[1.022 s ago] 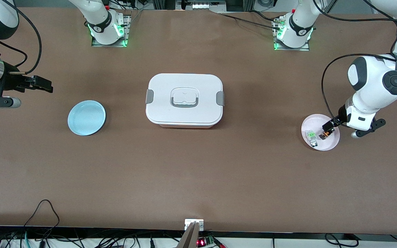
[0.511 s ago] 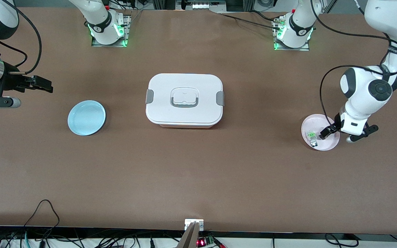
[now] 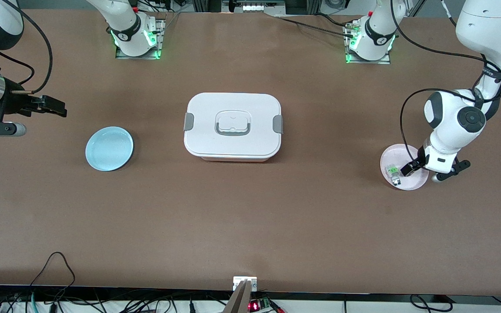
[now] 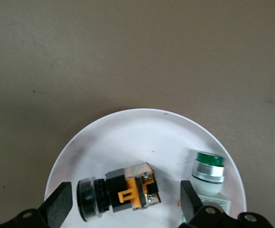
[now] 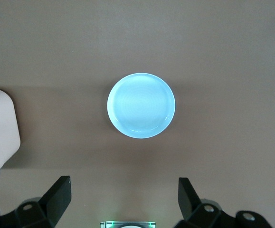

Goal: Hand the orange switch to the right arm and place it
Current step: 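Close the left gripper on the black-orange switch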

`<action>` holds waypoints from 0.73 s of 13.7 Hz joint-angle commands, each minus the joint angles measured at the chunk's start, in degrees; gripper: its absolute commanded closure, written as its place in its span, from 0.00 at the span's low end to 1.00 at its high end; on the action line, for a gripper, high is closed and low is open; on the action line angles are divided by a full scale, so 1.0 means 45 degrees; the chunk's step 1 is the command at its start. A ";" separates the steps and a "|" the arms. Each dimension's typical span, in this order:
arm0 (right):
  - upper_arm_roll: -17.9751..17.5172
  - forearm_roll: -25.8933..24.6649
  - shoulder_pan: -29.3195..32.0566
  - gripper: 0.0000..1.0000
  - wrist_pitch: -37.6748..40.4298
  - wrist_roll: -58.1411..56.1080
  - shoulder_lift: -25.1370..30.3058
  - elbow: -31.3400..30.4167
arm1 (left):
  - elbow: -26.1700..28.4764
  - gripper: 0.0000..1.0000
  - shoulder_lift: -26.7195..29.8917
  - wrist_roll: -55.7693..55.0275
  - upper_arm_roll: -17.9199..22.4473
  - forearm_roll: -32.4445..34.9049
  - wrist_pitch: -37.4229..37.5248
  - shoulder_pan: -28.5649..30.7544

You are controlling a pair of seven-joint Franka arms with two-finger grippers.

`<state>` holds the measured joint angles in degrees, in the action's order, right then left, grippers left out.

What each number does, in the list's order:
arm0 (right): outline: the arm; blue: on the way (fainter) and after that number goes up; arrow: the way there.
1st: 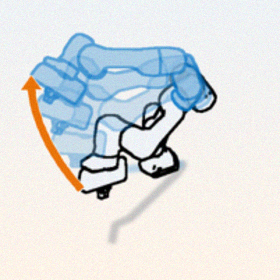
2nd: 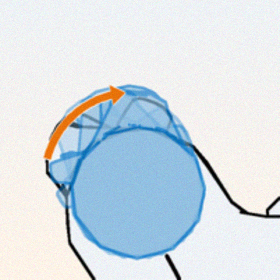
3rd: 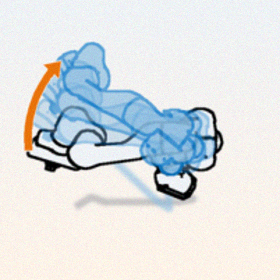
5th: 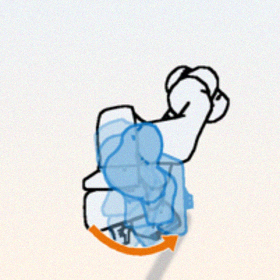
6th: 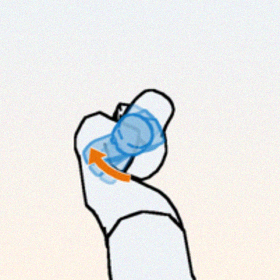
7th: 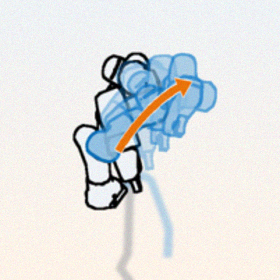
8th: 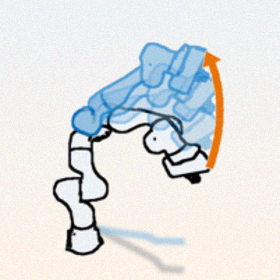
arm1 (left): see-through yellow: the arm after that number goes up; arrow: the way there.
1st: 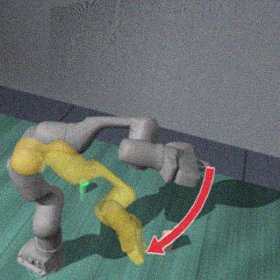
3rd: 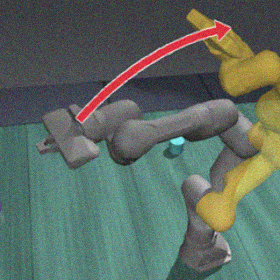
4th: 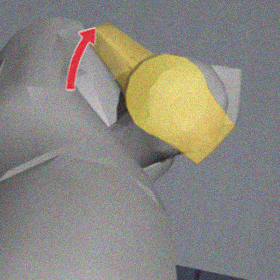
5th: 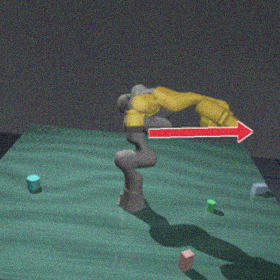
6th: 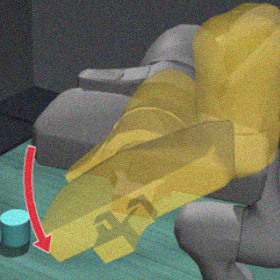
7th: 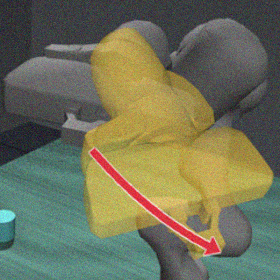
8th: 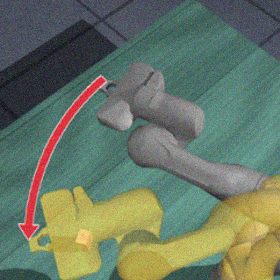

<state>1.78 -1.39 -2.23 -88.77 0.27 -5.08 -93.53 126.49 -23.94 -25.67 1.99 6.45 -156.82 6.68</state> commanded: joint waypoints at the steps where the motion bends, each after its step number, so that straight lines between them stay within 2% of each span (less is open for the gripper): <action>1: 0.0033 0.0095 -0.0012 0.00 0.0194 -0.0040 -0.0062 0.0237 | -0.0101 0.00 -0.0188 -0.0116 -0.0033 0.0323 -0.0268 0.0175; 7: 0.0033 0.0095 -0.0012 0.00 0.0214 -0.0040 -0.0062 0.0237 | -0.0198 0.01 -0.0559 -0.0116 -0.0053 0.0323 -0.0307 0.0389; 8: 0.0033 0.0095 -0.0012 0.00 0.0214 -0.0040 -0.0062 0.0237 | -0.0199 0.05 -0.0598 -0.0116 -0.0053 0.0323 -0.0307 0.0389; 10: 0.0033 0.0095 -0.0012 0.00 0.0233 -0.0040 -0.0062 0.0237 | -0.0179 0.27 -0.0696 -0.0116 -0.0053 0.0323 -0.0287 0.0409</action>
<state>1.78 -1.39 -2.23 -88.75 0.27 -5.08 -93.53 126.44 -26.10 -25.65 1.99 6.48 -157.61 7.90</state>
